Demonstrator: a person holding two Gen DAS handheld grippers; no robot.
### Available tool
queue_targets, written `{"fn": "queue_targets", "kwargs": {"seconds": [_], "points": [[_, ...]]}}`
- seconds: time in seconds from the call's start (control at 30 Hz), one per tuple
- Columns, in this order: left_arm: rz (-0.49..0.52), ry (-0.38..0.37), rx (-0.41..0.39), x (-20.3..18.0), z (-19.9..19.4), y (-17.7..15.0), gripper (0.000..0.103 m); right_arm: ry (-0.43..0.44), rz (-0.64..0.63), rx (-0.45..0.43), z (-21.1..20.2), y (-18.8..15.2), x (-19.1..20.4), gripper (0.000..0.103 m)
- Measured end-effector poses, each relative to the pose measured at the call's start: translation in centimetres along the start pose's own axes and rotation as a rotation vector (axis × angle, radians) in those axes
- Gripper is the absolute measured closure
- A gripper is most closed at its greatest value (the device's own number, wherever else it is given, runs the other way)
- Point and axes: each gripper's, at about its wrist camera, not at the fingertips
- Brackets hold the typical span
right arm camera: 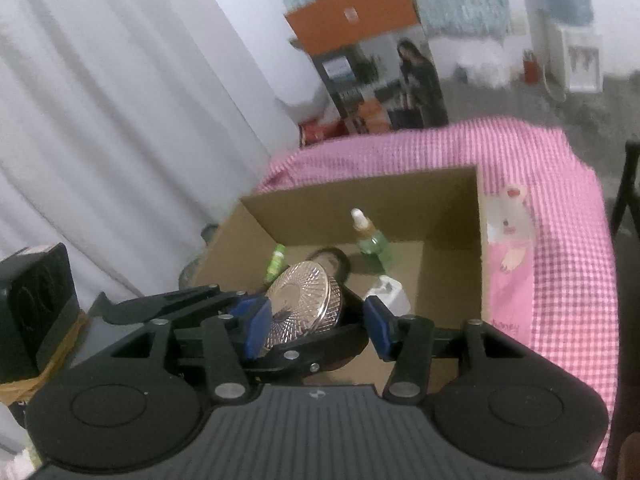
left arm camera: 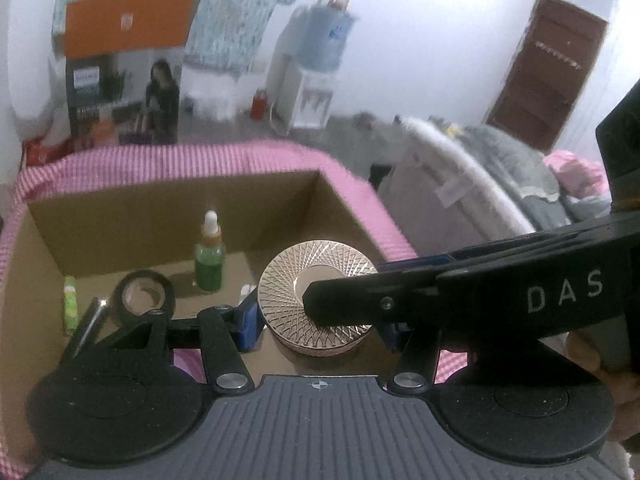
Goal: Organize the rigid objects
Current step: 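Lower the gold-lidded jar into the box and open the right tool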
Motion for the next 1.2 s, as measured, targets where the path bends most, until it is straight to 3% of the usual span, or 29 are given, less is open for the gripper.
{"fn": "queue_targets", "kwargs": {"seconds": [0.17, 0.53, 0.83, 0.93, 1.03, 1.2], "points": [[-0.033, -0.008, 0.087, 0.6, 2.6, -0.3, 0.047, -0.022, 0.022, 0.087, 2.8, 0.6, -1.8, 0.047], [-0.078, -0.051, 0.151, 0.4, 5.3, -1.5, 0.047, -0.107, -0.023, 0.185, 5.3, 0.8, -3.2, 0.047], [-0.095, -0.028, 0.214, 0.0, 7.6, -2.4, 0.047, -0.138, -0.090, 0.177, 5.3, 0.5, -3.5, 0.048], [-0.108, -0.018, 0.229, 0.0, 7.9, -2.5, 0.041, -0.133, -0.100, 0.159, 5.1, 0.3, -3.6, 0.047], [-0.104, -0.030, 0.203, -0.1, 7.4, -2.2, 0.030, -0.112, -0.079, 0.138, 4.6, 0.1, -3.9, 0.047], [-0.099, -0.038, 0.166, -0.5, 6.2, -1.9, 0.027, -0.096, -0.016, 0.065, 2.9, -0.3, -4.3, 0.047]]}}
Point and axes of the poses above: each gripper's, at about its wrist camera, not at the fingertips, and z roughly the way its jaws point, x to its left, y to its top, and after that the axes turned 5 degrees about -x, right-handed
